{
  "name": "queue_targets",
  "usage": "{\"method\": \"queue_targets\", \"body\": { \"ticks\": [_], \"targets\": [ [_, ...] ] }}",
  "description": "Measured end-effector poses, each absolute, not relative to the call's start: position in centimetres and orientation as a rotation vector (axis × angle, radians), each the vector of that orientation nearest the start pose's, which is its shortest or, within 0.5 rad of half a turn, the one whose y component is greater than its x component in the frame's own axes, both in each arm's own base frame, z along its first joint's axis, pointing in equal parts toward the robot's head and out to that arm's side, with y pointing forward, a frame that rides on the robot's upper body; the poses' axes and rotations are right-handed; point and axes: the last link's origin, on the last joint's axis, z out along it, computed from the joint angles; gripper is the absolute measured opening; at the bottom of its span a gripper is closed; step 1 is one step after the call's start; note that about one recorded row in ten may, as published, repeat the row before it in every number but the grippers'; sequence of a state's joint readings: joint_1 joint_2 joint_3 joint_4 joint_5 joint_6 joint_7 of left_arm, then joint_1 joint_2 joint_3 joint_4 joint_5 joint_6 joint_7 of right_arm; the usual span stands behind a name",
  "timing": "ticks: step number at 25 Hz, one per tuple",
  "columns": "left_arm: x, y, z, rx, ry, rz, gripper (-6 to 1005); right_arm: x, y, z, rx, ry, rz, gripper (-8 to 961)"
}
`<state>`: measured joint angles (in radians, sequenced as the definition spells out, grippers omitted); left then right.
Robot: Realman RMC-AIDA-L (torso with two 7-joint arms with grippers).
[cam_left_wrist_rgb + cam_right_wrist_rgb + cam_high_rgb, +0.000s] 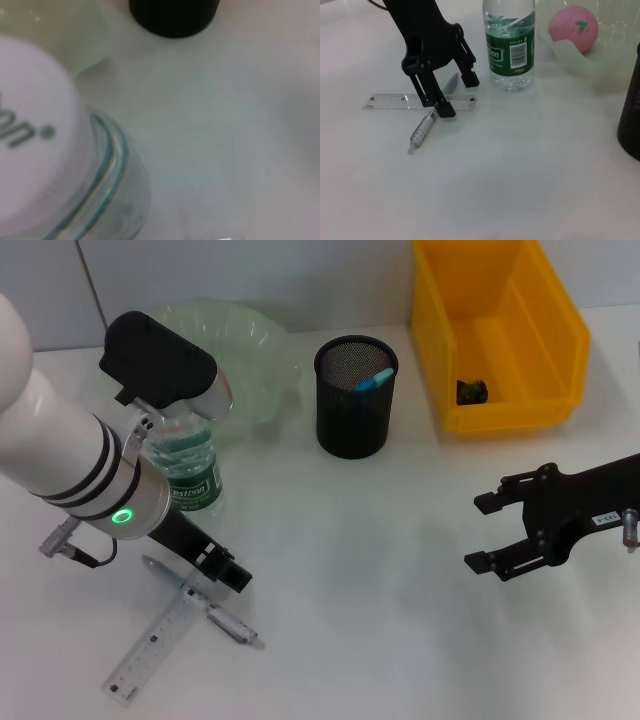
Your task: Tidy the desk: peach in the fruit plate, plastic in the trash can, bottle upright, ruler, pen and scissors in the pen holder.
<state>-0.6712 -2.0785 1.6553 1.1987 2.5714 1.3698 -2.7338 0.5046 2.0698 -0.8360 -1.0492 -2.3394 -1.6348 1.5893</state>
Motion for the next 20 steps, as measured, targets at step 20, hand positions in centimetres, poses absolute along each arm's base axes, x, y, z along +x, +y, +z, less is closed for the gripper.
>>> {"method": "queue_targets", "body": {
  "ticks": [20],
  "targets": [
    [-17.71,35.56,-6.41,-2.585,-0.89,0.606,801,26.36,33.12,3.36,-2.882,0.502,0.039,824]
  ]
}}
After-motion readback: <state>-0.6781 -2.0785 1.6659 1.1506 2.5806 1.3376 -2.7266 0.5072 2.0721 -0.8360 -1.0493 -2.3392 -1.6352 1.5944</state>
